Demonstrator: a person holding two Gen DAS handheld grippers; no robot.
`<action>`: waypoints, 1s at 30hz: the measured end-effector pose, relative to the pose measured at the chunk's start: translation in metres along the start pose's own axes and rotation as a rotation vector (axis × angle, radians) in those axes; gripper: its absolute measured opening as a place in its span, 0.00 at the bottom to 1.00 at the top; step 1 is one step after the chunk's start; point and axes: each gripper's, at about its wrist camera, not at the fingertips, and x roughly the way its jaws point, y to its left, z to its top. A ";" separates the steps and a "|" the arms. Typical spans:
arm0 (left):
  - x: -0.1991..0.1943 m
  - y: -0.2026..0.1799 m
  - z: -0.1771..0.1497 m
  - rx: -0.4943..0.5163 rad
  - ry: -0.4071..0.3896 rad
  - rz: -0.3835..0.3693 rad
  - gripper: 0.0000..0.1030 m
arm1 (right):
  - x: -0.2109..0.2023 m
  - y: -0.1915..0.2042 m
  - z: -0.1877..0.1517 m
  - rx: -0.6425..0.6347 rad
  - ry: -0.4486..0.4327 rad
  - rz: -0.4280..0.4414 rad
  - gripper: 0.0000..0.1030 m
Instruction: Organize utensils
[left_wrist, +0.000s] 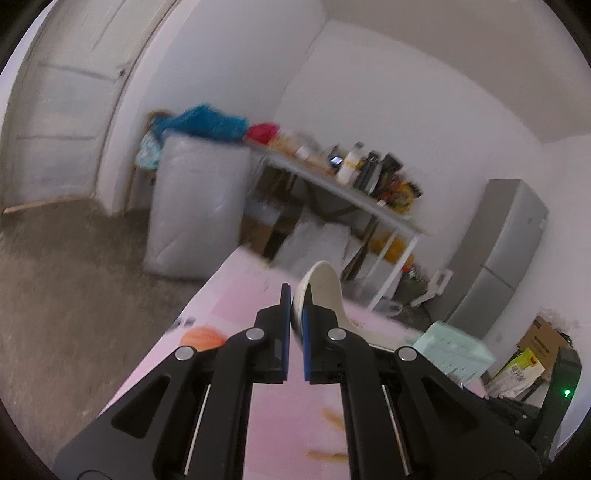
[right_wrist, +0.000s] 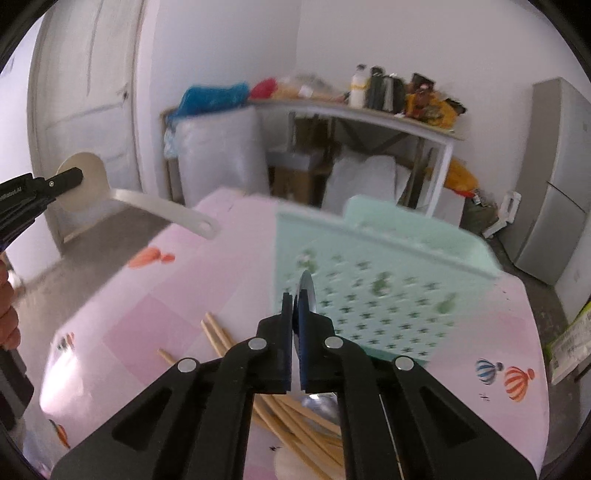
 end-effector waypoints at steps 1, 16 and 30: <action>-0.002 -0.008 0.007 0.017 -0.020 -0.024 0.04 | -0.008 -0.008 0.001 0.024 -0.020 -0.002 0.03; 0.047 -0.156 0.027 0.656 0.064 -0.030 0.04 | -0.065 -0.085 0.020 0.213 -0.224 0.013 0.03; 0.125 -0.198 -0.007 0.698 0.356 -0.100 0.21 | -0.101 -0.149 0.039 0.367 -0.345 0.156 0.03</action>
